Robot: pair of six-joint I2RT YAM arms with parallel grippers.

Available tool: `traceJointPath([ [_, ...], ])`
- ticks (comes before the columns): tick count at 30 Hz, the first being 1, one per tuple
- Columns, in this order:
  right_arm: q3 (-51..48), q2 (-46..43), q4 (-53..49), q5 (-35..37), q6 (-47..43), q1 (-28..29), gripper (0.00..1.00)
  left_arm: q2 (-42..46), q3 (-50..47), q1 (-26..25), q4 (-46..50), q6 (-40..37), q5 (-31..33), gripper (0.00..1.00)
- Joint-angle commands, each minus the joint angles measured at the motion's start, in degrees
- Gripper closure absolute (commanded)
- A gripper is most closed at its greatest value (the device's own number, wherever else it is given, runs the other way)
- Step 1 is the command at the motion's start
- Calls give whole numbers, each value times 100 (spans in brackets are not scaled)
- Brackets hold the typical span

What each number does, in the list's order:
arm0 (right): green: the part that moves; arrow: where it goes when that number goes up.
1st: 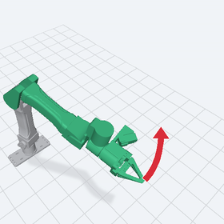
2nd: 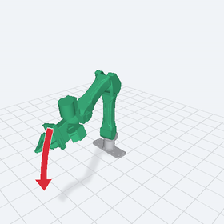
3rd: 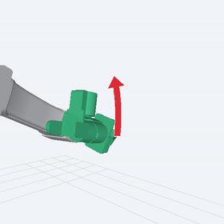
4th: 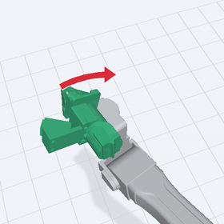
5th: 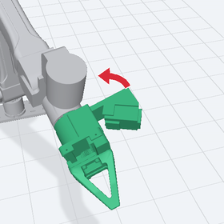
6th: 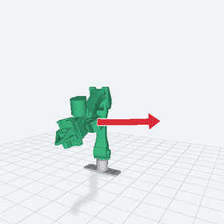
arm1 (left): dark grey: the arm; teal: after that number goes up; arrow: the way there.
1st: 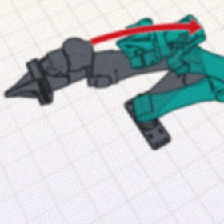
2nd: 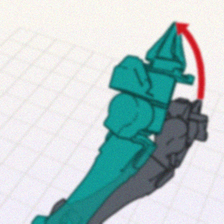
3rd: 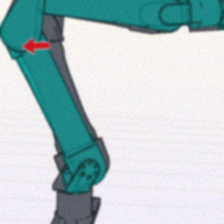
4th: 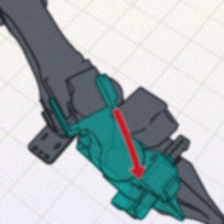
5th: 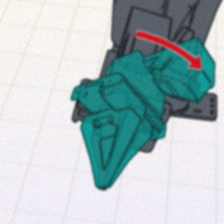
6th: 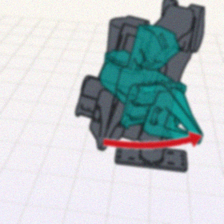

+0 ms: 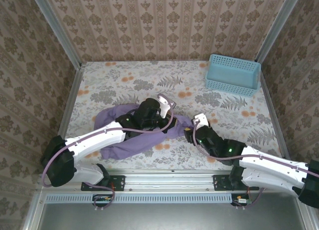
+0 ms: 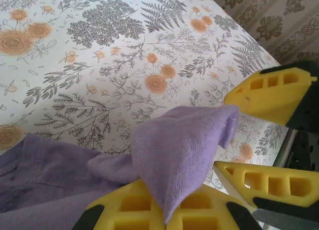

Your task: Fold the inside-out t-shirt

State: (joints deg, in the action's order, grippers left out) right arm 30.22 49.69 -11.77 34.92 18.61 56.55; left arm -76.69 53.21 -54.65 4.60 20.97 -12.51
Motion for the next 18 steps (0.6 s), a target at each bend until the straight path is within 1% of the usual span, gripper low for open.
traceJointPath([
  [1, 26, 359, 252, 1178, -336, 97, 24, -61, 231, 31, 22, 87, -211, 100],
  [3, 196, 715, 268, 1613, -325, 97, 22, -66, 232, 33, 5, 99, -236, 100],
  [5, 327, 964, 390, 1865, -438, 93, 23, -75, 240, 28, 39, 107, -261, 100],
  [8, 406, 1138, 670, 2115, -677, 93, 28, -66, 251, 29, 82, 98, -257, 100],
  [11, 364, 993, 945, 2122, -921, 101, 35, -92, 264, 36, 156, 109, -143, 100],
  [17, 97, 338, 1071, 1959, -1051, 128, 45, -280, 404, 94, 403, 73, -24, 100],
  [18, 33, 239, 1073, 1899, -1047, 128, 48, -315, 416, 112, 409, 98, -38, 100],
])
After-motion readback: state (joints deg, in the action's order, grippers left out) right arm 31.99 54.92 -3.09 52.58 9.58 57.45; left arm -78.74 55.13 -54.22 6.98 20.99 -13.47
